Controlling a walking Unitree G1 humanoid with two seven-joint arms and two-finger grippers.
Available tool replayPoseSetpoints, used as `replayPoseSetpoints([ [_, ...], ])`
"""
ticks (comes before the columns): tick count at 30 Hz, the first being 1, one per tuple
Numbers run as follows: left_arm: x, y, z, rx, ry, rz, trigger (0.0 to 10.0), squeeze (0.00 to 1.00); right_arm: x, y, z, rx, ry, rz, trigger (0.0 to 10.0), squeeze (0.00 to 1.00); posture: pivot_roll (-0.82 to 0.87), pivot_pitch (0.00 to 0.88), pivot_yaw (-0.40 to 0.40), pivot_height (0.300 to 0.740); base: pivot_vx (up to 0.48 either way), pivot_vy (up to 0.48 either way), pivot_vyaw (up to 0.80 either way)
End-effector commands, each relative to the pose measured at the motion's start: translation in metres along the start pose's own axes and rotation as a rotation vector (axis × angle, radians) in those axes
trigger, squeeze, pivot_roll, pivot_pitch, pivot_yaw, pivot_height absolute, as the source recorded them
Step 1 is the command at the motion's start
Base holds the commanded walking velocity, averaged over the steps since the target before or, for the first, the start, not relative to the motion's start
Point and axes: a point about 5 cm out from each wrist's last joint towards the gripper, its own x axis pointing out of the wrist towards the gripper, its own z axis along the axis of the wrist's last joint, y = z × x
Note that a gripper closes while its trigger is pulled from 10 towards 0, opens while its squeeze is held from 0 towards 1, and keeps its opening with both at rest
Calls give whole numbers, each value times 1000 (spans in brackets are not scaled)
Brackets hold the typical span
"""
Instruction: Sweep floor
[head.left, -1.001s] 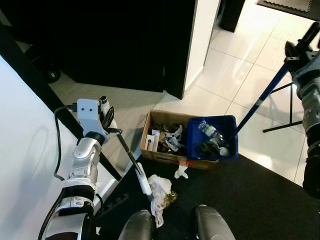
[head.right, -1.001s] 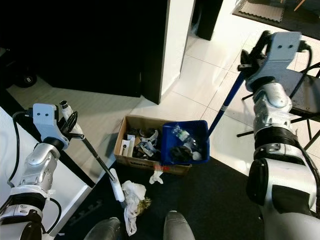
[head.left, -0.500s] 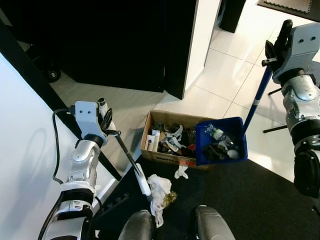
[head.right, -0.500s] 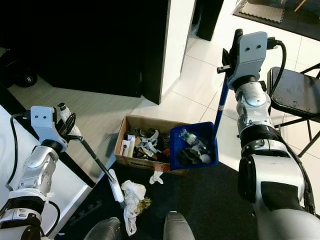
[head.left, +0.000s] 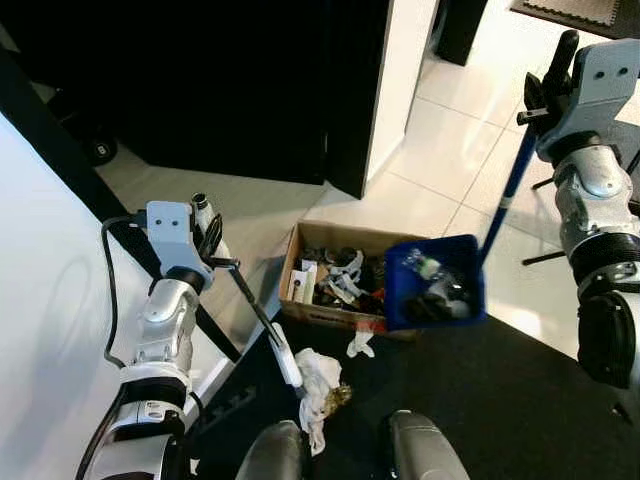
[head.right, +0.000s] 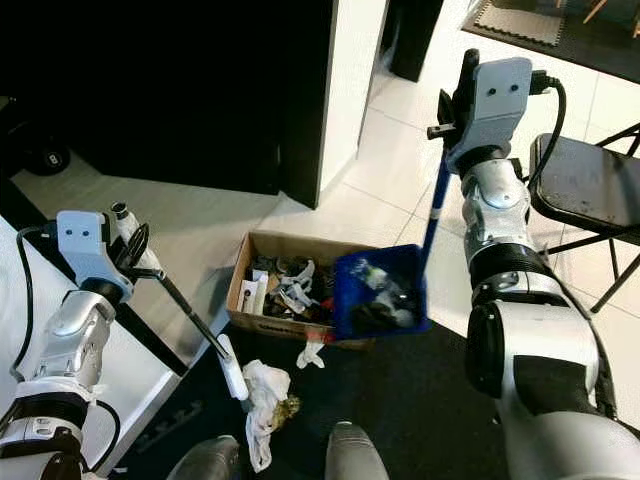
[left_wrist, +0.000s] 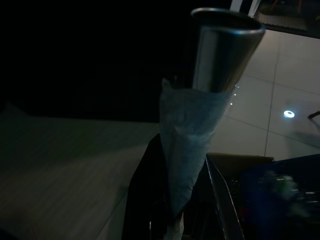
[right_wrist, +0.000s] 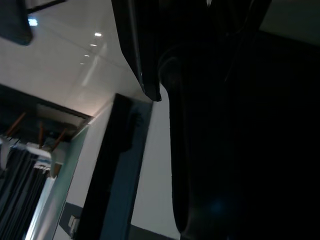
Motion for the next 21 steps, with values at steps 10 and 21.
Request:
replayPoseSetpoints([
  [10, 6, -6, 15, 0, -58, -42, 10000, 0, 14, 35, 20, 44, -119, 110, 10000, 0, 42, 43, -32, 740, 0, 0, 0],
  [21, 2, -7, 19, 5, -72, -71, 10000, 0, 20, 41, 29, 55, -137, 142, 10000, 0, 53, 70, -31, 740, 0, 0, 0],
])
